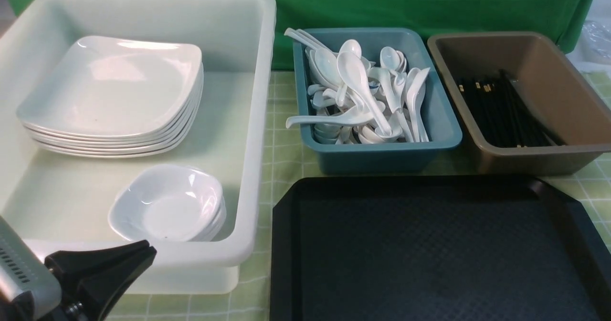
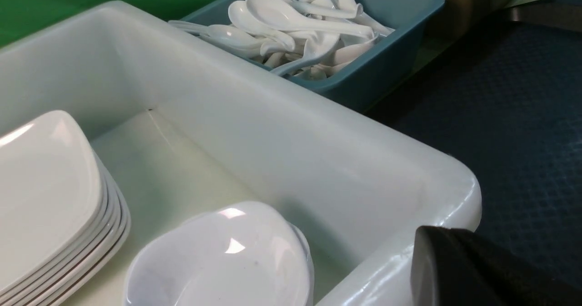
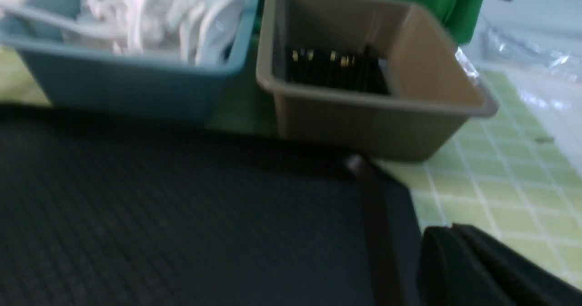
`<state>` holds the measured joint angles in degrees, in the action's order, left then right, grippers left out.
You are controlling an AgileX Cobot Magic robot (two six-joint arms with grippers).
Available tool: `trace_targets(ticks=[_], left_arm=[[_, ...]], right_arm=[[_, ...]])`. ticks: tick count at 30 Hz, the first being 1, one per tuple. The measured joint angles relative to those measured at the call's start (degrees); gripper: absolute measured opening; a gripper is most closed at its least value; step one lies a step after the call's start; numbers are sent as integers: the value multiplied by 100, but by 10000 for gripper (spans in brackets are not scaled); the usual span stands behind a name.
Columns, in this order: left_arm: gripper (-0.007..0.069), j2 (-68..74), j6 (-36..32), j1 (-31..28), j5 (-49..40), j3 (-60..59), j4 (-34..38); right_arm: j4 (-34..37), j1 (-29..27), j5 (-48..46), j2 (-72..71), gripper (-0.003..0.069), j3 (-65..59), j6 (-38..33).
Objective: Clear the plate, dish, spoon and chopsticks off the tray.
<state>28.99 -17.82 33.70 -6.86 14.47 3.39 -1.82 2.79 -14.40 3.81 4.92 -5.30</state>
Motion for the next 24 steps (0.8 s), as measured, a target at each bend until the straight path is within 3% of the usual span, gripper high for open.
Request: trace_targets(ticks=[4, 24], left_arm=[[10, 0, 0, 0, 0, 0, 0], [10, 0, -6, 0, 7, 0, -20]], right_arm=[[27, -12, 204, -340, 17, -506, 93], [42, -12, -17, -374, 54, -529, 136]])
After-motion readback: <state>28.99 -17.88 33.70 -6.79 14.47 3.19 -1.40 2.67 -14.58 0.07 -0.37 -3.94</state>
